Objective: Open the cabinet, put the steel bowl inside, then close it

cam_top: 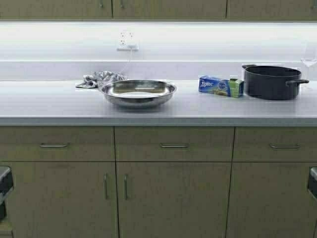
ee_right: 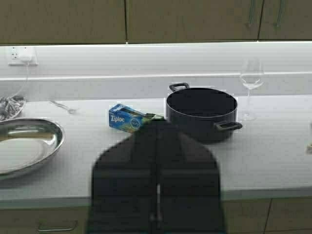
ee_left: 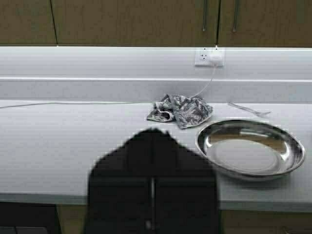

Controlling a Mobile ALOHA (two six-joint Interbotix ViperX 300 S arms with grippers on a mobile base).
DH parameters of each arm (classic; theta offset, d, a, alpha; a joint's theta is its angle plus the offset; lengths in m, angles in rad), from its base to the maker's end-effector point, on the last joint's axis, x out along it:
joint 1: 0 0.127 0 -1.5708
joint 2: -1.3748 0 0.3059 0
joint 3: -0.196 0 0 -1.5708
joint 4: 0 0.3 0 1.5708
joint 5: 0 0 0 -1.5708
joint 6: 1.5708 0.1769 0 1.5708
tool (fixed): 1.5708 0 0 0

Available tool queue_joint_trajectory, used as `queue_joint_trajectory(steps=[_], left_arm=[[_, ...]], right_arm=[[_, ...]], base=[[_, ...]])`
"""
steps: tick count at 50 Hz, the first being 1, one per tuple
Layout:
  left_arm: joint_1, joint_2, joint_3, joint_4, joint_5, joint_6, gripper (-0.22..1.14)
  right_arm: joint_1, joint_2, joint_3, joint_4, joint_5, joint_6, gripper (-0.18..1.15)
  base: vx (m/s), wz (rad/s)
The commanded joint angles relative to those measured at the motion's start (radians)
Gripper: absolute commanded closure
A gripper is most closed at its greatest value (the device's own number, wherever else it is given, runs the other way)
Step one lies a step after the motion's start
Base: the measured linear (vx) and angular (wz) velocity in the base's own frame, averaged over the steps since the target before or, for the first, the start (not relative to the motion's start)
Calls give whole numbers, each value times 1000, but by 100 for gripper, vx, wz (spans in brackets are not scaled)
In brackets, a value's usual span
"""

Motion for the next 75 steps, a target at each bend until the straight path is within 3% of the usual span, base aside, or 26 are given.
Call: queue_joint_trajectory(steps=[1,5,14,75], left_arm=[[-2,8,2,11,-15,3,94],[-2,8,2,11,-15,3,84],[-2,12,8,11,-21,3,89],[0,54,34,11,-43,-15,89]], right_arm=[[34,8,-15,-2,0,8,93],[58,11,-18,-5,9,3,88],[58,17,-17,-11,20,5,92],[89,103,-11,-12,21,5,92]], base=[[1,3],[2,4],[3,8],[18,10]])
